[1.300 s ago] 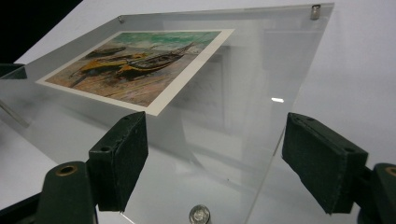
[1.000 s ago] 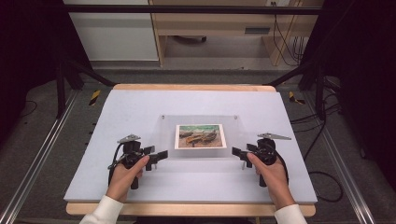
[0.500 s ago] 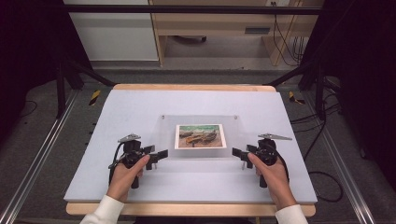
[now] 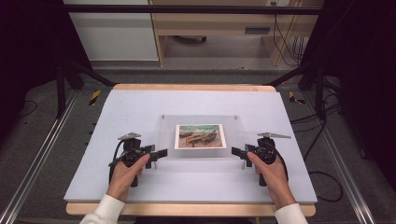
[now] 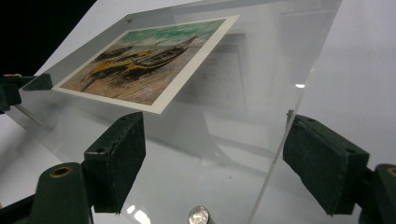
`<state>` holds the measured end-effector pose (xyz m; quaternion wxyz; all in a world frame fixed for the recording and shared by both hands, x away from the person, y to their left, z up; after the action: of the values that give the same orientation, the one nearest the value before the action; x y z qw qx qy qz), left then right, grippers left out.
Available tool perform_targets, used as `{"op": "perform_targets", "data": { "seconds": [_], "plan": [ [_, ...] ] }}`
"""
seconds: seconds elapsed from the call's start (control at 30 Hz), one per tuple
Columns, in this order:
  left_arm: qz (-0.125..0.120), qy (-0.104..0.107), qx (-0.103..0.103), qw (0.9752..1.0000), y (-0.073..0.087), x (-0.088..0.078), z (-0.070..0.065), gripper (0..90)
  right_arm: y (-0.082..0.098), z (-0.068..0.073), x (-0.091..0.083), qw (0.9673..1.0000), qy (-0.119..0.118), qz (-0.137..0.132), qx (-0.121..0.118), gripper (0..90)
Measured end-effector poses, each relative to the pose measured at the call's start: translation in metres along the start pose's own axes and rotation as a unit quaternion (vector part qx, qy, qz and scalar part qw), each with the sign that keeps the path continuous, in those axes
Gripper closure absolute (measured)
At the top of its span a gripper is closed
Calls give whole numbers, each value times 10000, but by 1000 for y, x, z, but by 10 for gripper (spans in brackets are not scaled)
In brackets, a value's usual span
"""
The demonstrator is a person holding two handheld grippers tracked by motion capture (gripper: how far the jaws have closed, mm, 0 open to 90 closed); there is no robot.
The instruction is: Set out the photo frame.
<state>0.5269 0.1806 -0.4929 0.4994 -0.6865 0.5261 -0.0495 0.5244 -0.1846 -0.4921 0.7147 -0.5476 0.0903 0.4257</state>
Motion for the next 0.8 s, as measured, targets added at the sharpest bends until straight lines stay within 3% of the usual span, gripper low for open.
{"op": "perform_targets", "data": {
  "seconds": [0.13, 0.43, 0.8],
  "plan": [
    [42, -61, 41, 10000, -1, 0, -1, 205, -1, 1, 0, 10000, 42, 1, -51, 224],
    [-111, -381, 492, 9980, -16, 0, 3, 256, -15, 2, 2, 9984, 261, -318, -380, 290],
    [-230, -473, 640, 9966, -21, 2, 5, 289, -25, 1, 8, 9964, 405, -482, -575, 299]
  ]
}}
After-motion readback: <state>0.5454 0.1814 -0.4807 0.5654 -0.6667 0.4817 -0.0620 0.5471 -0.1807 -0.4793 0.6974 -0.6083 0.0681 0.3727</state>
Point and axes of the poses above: each handheld gripper's, and its own axes: x roughly forward along the jaws, y roughly out of its underside, z roughly to its left, the point moved 6 cm from there along x, roughly forward along the jaws, and after that the axes turned 7 degrees about y, right-handed, at the moved point
